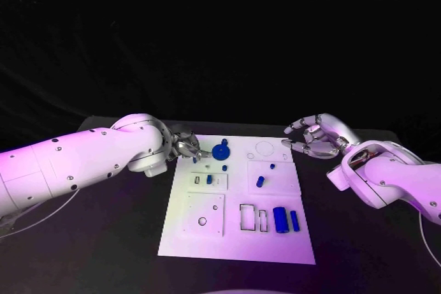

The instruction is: Assemble the parts on the task board

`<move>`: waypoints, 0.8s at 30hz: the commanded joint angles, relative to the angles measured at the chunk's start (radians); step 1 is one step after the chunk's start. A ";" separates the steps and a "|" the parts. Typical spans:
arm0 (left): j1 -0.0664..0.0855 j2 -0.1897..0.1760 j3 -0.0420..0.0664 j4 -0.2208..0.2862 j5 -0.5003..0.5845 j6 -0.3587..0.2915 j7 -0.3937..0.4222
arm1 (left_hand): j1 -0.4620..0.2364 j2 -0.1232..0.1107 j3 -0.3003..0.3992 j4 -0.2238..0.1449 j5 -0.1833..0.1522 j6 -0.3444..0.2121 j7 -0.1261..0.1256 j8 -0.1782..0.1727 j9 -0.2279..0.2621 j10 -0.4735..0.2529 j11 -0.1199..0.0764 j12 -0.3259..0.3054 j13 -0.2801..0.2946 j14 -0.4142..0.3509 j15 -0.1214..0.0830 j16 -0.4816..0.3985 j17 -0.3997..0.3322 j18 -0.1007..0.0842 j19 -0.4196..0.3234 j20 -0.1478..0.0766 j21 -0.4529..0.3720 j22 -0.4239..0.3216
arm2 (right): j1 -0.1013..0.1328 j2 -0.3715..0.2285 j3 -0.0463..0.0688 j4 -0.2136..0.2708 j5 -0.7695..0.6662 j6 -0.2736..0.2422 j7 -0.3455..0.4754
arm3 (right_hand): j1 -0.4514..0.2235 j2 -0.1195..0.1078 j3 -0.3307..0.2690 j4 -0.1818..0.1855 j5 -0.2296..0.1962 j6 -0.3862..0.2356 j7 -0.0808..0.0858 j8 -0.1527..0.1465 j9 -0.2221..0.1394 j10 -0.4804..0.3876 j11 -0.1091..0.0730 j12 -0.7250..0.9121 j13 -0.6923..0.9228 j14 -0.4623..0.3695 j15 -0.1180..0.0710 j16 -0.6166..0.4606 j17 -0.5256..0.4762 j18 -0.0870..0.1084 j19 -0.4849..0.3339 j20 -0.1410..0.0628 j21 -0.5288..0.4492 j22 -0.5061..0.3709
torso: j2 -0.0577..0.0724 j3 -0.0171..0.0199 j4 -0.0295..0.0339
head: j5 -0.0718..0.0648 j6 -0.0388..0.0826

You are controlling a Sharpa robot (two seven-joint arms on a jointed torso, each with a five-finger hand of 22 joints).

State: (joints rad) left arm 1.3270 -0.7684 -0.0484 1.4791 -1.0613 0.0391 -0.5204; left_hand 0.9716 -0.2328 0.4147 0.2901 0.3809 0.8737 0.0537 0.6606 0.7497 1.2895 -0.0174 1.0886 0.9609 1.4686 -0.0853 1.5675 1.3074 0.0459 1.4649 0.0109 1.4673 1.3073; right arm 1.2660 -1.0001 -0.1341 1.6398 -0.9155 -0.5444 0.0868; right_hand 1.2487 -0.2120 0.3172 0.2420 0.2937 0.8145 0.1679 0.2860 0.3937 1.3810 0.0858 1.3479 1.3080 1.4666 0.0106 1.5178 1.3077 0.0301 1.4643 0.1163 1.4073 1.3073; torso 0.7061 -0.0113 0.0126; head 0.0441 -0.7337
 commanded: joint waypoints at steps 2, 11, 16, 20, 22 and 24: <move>0.017 0.005 0.003 -0.042 0.036 0.077 0.006 | 0.037 -0.005 -0.021 0.000 -0.001 -0.023 0.014 -0.032 -0.018 -0.022 0.010 -0.017 -0.021 0.102 0.015 0.003 0.263 0.003 -0.003 0.014 -0.006 0.033 | -0.001 0.001 0.000 -0.001 -0.002 0.003 0.005 | -0.009 0.000 -0.001 0.006 -0.007 -0.001 -0.004 0.005 0.002 -0.002 -0.006 -0.002 0.045 0.072 -0.006 -0.004 0.130 0.014 0.009 -0.007 -0.004 0.144 | 0.003 -0.0007 -0.0005 | 0.001 0.005; 0.031 0.044 0.004 -0.127 -0.039 0.112 0.008 | 0.040 -0.001 -0.034 0.003 -0.002 -0.021 0.017 -0.040 -0.026 -0.021 0.014 -0.013 -0.018 0.102 0.019 0.003 0.263 0.003 -0.003 0.019 -0.006 0.033 | -0.001 0.005 0.000 -0.003 -0.002 0.005 0.003 | -0.008 0.000 -0.001 0.006 -0.006 -0.001 -0.004 0.005 0.002 -0.001 -0.006 -0.001 0.045 0.072 -0.006 -0.004 0.131 0.014 0.009 -0.007 -0.003 0.144 | 0.003 -0.0008 0.0007 | 0.005 0.005; 0.032 0.077 0.001 -0.175 -0.061 0.146 0.009 | 0.040 0.006 -0.037 0.003 -0.002 -0.018 0.018 -0.043 -0.029 -0.018 0.014 -0.007 -0.013 0.102 0.020 0.003 0.263 0.003 -0.003 0.021 -0.006 0.035 | -0.002 0.008 0.000 -0.004 -0.002 0.007 0.002 | -0.008 0.000 -0.001 0.006 -0.006 -0.001 -0.004 0.005 0.002 -0.001 -0.006 -0.001 0.045 0.072 -0.006 -0.004 0.131 0.014 0.009 -0.007 -0.003 0.144 | 0.004 -0.0024 -0.0003 | 0.009 0.005; 0.028 0.107 -0.001 -0.219 -0.080 0.176 0.008 | 0.040 0.009 -0.039 0.003 -0.003 -0.016 0.018 -0.044 -0.031 -0.018 0.015 -0.006 -0.012 0.102 0.021 0.003 0.263 0.003 -0.002 0.021 -0.005 0.035 | -0.003 0.011 0.000 -0.007 -0.003 0.009 0.002 | -0.005 0.003 -0.001 0.007 0.000 -0.001 -0.005 0.007 0.002 -0.001 -0.007 -0.001 0.045 0.072 -0.006 -0.004 0.131 0.014 0.009 -0.007 -0.003 0.145 | 0.006 -0.0039 -0.0006 | 0.010 0.005; 0.025 0.120 -0.002 -0.239 -0.086 0.185 0.008 | 0.040 0.009 -0.039 0.003 -0.003 -0.016 0.018 -0.044 -0.031 -0.018 0.015 -0.006 -0.012 0.102 0.021 0.003 0.263 0.003 -0.002 0.021 -0.005 0.035 | -0.003 0.012 0.000 -0.008 -0.003 0.009 0.002 | -0.005 0.003 -0.001 0.007 0.000 -0.001 -0.005 0.007 0.002 -0.001 -0.007 -0.001 0.045 0.072 -0.006 -0.004 0.131 0.014 0.009 -0.007 -0.003 0.145 | 0.006 -0.0039 -0.0012 | 0.010 0.004; 0.023 0.129 -0.003 -0.255 -0.092 0.191 0.008 | 0.040 0.013 -0.039 0.003 -0.003 -0.015 0.018 -0.045 -0.032 -0.019 0.015 -0.008 -0.015 0.102 0.021 0.003 0.263 0.003 -0.002 0.022 -0.005 0.035 | -0.003 0.013 0.000 -0.009 -0.003 0.009 0.002 | -0.004 0.004 -0.001 0.007 0.002 -0.001 -0.005 0.007 0.002 -0.001 -0.007 -0.001 0.045 0.072 -0.006 -0.004 0.130 0.014 0.009 -0.007 -0.005 0.144 | 0.006 -0.0028 -0.0017 | 0.010 0.004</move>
State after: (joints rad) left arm 1.3507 -0.6436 -0.0518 1.2320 -1.1194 0.1750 -0.5188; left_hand 1.0101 -0.2302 0.3834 0.2937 0.3809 0.8562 0.0713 0.6188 0.7190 1.2703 -0.0089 1.0797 0.9473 1.4668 -0.0692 1.5675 1.3073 0.0460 1.4653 0.0252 1.4648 1.3073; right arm 1.2640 -0.9882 -0.1343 1.6313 -0.9148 -0.5437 0.0855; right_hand 1.2488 -0.2120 0.3175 0.2418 0.2938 0.8145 0.1679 0.2899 0.3943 1.3810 0.0858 1.3479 1.3077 1.4666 0.0106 1.5178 1.3076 0.0301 1.4642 0.1163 1.4074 1.3079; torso 0.7119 -0.0144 0.0120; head 0.0539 -0.7289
